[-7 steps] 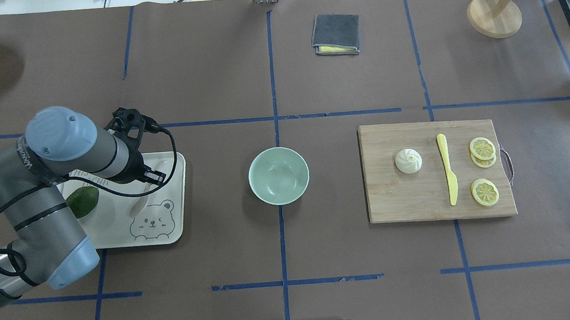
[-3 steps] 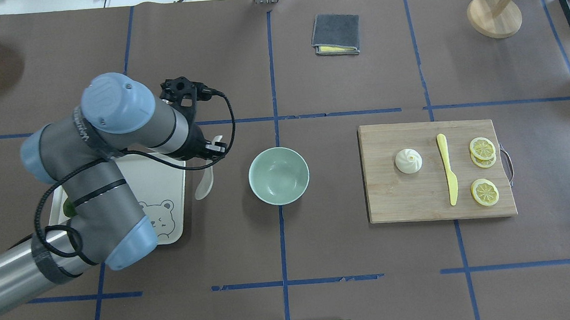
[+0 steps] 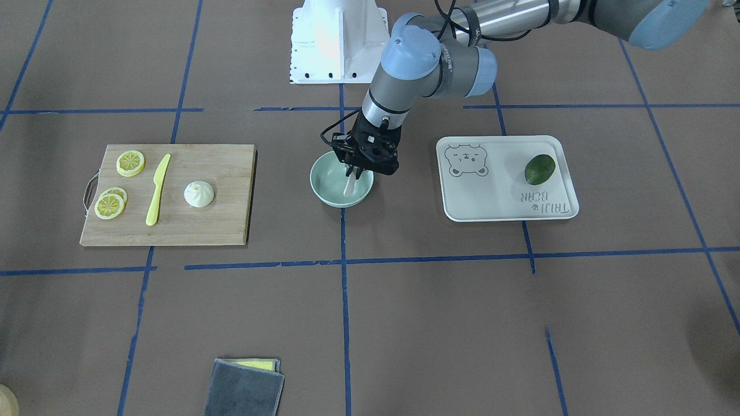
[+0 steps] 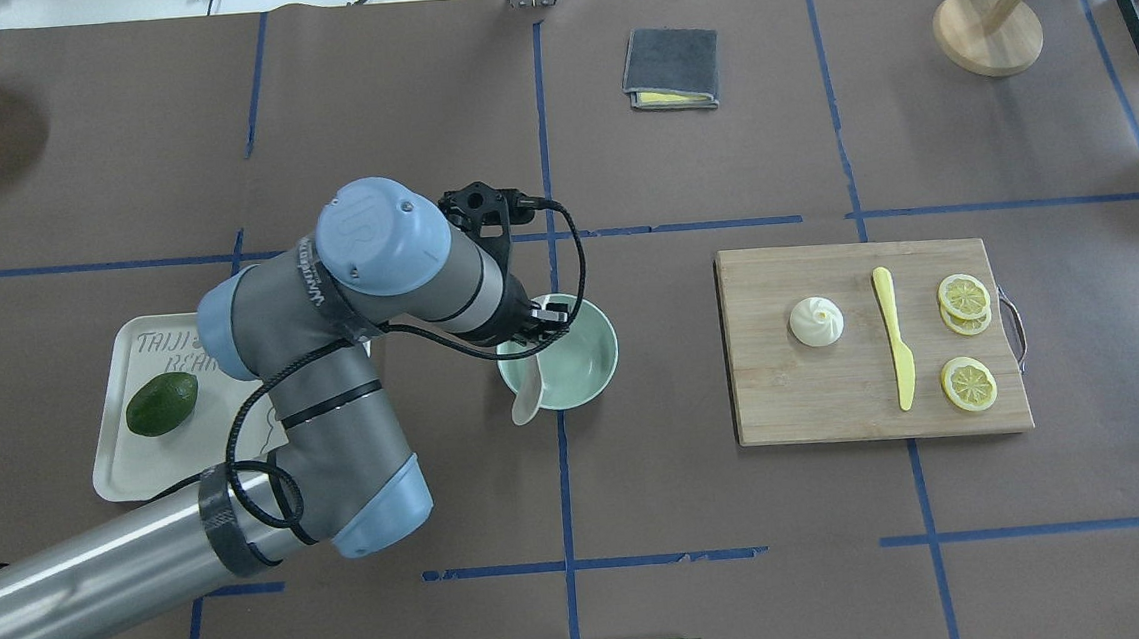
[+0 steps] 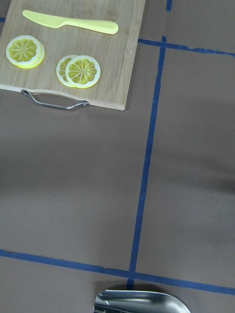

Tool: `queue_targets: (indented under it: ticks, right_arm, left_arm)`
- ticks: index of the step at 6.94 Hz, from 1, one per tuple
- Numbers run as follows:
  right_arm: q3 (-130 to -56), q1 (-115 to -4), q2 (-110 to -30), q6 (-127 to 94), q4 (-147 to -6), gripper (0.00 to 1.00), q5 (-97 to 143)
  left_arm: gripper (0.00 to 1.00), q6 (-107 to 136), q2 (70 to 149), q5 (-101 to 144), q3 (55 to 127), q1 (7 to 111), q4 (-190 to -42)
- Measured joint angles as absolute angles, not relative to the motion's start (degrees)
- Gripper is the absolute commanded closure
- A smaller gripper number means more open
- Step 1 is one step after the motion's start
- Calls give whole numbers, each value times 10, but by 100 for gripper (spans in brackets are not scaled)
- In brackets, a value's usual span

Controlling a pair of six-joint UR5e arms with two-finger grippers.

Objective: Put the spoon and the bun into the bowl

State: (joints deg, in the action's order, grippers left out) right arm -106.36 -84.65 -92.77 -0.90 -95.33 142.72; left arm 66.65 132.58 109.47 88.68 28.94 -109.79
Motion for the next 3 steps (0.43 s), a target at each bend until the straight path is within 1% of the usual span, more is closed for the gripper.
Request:
queue_targets:
  ticks: [1,3]
  right_arm:
    - [-1064,-844,-932,-9,-940,0,1429]
    - [-1064,-842,-934,-10,-933,0,1430]
  left_arm:
    - [75,688,1337,1083,873,283,-1110]
    - [75,697,1343,1075,868,283,-1121]
